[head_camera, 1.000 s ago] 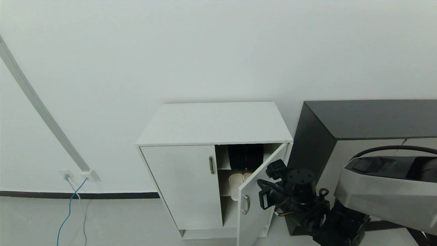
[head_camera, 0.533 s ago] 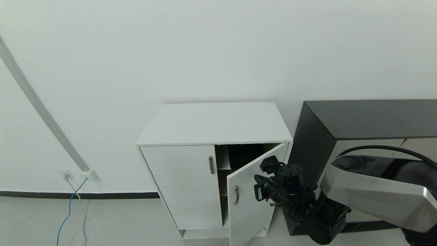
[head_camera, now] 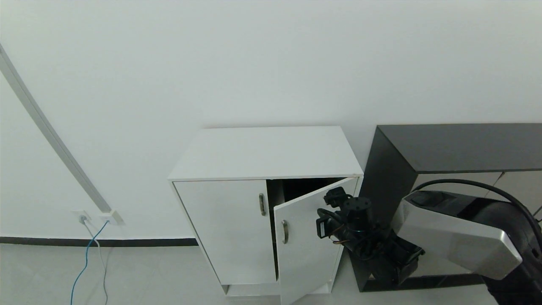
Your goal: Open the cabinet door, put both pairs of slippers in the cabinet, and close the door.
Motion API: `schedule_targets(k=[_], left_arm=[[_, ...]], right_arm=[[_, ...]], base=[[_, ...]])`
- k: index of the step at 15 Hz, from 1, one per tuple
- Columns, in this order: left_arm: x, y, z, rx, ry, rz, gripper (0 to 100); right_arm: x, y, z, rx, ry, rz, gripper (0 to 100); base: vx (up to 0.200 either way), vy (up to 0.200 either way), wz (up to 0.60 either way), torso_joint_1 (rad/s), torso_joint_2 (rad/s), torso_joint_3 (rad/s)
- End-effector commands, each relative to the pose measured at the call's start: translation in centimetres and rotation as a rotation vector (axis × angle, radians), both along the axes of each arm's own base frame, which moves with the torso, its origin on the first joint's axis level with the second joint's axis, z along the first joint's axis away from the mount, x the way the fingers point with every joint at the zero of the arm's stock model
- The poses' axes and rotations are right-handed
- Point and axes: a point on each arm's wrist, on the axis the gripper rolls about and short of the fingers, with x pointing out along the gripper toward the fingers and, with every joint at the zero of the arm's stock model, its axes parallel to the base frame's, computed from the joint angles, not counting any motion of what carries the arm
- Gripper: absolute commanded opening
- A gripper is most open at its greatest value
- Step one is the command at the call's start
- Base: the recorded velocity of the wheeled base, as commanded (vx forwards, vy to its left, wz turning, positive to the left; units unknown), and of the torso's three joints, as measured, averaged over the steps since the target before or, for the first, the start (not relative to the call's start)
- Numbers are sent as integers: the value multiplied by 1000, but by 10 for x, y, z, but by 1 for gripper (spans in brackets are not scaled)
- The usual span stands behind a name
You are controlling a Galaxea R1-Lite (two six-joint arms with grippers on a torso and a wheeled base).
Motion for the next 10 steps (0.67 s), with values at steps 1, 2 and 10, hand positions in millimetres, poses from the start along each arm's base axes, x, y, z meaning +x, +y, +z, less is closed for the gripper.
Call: schedule_targets(k=[1,2,10], left_arm=[[0,0,0,0,2,0,0],[0,0,0,0,1,1,0],[0,0,0,0,2,0,0]], right_arm=[[8,-3,-2,4,-6,-15,0],[10,-4,-2,-2,3,-20,0],[33,-6,3,3,-5,-52,0]], base=[[0,0,0,0,0,0],[0,0,0,0,0,0],[0,0,0,0,0,0]])
